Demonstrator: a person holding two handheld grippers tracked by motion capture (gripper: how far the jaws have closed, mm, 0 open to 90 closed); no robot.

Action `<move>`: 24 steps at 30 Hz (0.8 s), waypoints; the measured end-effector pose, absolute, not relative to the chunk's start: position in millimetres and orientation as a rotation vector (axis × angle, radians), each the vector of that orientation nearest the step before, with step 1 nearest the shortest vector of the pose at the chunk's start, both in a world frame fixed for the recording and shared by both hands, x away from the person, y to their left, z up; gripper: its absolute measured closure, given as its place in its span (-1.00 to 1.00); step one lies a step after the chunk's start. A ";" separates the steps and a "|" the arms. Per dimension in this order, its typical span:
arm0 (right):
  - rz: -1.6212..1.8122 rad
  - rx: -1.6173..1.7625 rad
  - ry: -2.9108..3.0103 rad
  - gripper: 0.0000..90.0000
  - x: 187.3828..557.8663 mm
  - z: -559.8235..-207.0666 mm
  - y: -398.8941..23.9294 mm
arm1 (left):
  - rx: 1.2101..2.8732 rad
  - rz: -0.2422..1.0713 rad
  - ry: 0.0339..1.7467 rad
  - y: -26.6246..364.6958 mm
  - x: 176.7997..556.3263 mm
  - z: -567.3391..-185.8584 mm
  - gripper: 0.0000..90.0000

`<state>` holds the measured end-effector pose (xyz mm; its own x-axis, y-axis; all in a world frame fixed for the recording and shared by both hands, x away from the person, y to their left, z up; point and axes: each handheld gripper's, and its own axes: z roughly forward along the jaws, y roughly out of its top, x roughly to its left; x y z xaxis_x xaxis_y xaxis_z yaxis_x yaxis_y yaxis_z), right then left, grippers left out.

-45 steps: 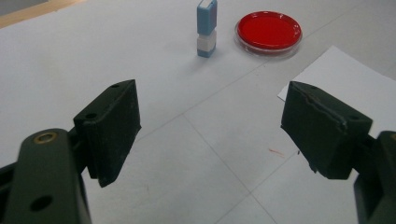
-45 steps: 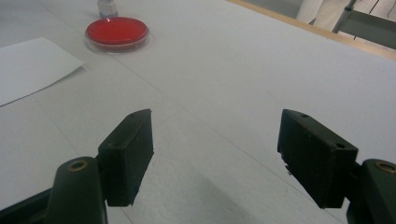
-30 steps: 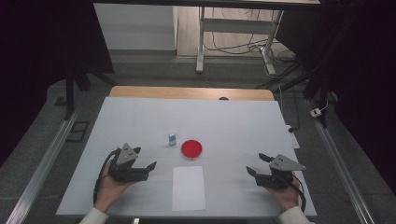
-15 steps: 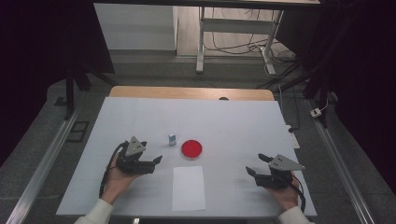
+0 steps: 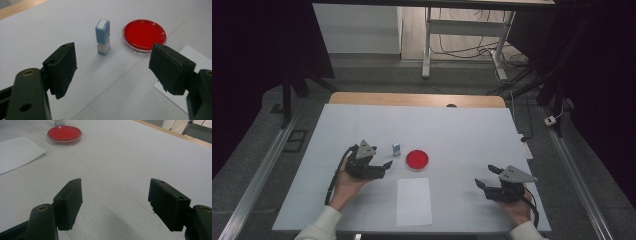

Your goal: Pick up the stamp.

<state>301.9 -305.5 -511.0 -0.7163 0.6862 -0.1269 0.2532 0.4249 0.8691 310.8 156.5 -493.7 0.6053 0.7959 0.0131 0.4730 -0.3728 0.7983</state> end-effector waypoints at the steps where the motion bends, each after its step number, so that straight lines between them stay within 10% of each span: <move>1: 1.234 0.795 2.215 -0.40 301.9 -511.1 -305.5 | 2.039 0.512 0.997 154.0 313.5 -493.8 -0.51; 24: 1.229 0.798 2.219 -0.40 302.1 -511.9 -305.8 | 2.097 0.502 0.947 129.9 334.5 -495.4 -0.50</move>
<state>302.1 -305.8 -511.9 -0.7160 0.6868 -0.1251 0.2581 0.4269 0.8667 334.5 129.9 -495.4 0.6468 0.7617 0.0393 0.4600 -0.4307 0.7764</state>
